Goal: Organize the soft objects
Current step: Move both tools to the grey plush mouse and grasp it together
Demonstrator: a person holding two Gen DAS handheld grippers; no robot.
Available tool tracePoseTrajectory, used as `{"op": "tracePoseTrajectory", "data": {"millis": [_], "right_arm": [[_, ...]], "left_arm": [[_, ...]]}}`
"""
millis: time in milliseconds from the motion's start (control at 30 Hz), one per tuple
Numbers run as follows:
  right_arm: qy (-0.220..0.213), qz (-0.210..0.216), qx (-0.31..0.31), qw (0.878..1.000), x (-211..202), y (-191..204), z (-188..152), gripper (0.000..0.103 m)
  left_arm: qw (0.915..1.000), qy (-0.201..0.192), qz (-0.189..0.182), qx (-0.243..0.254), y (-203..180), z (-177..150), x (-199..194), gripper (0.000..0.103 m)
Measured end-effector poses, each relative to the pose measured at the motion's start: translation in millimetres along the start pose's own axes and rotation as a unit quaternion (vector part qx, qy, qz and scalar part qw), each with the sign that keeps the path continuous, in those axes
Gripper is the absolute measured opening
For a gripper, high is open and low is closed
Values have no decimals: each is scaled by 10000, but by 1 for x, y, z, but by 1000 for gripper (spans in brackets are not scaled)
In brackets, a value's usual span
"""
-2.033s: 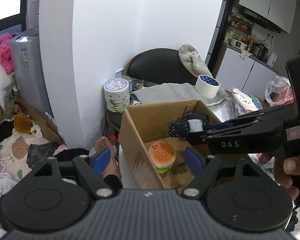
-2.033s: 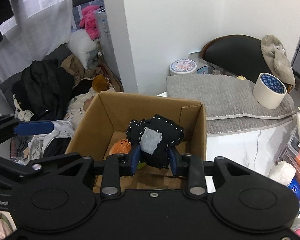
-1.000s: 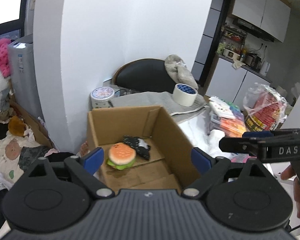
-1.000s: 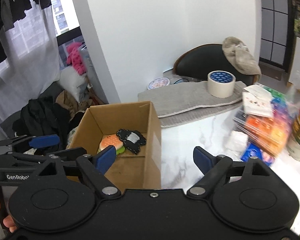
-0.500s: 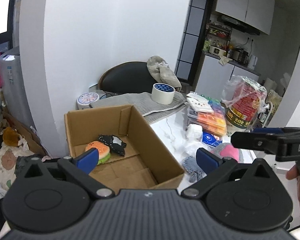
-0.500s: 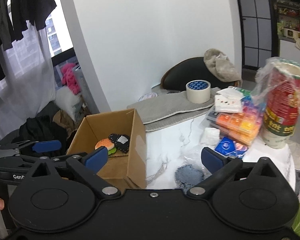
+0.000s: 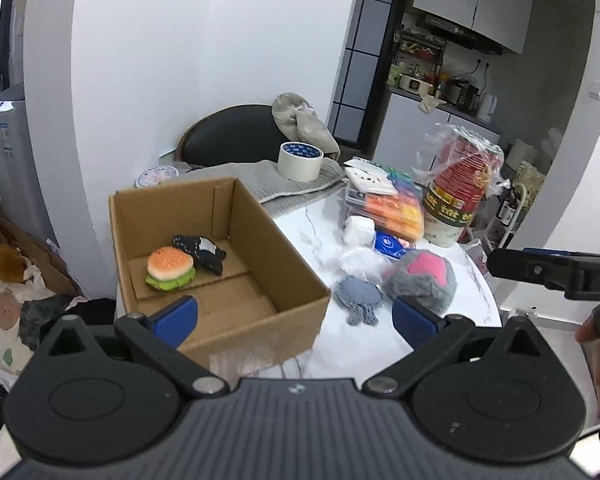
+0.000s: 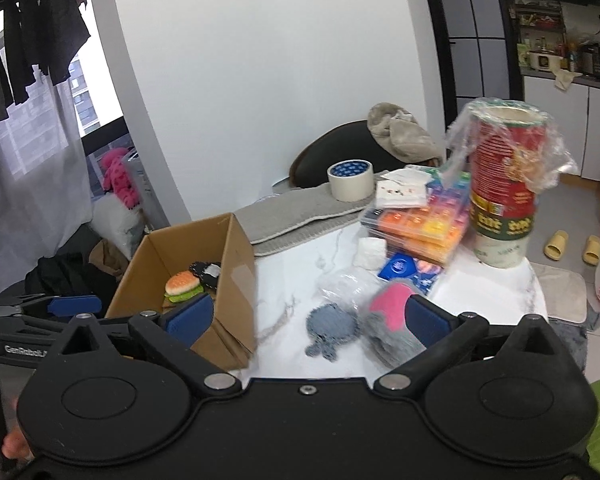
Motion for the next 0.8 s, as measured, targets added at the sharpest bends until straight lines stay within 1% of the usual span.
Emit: {"op": "tracePoseTrajectory", "data": {"millis": [167, 267, 433, 667, 800], "right_arm": [[-9, -43, 85, 10000, -11, -11, -11, 103], [-11, -56, 137, 9999, -15, -17, -17, 103], [17, -71, 162, 9998, -17, -26, -26, 103], [67, -143, 166, 9997, -19, -35, -36, 103], [36, -220, 60, 9997, -18, -42, -39, 103]], "left_arm": [[10000, -41, -53, 54, -1, -6, -8, 103], [9998, -96, -119, 124, -7, -9, -13, 103], [9994, -66, -219, 257, -21, -12, -13, 103], [9982, -40, -432, 415, -46, -12, -1, 102], [9973, 25, -605, 426, -60, -11, 14, 100]]}}
Point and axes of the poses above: each gripper's, at about its wrist camera, not at the fingertips, and x roughly the way its jaws point, y to its left, z to its top, the point moved 4 cm from there along x, roughly the way its jaws point, and after that the axes turned 1 degree about -x, right-handed, at the moved point
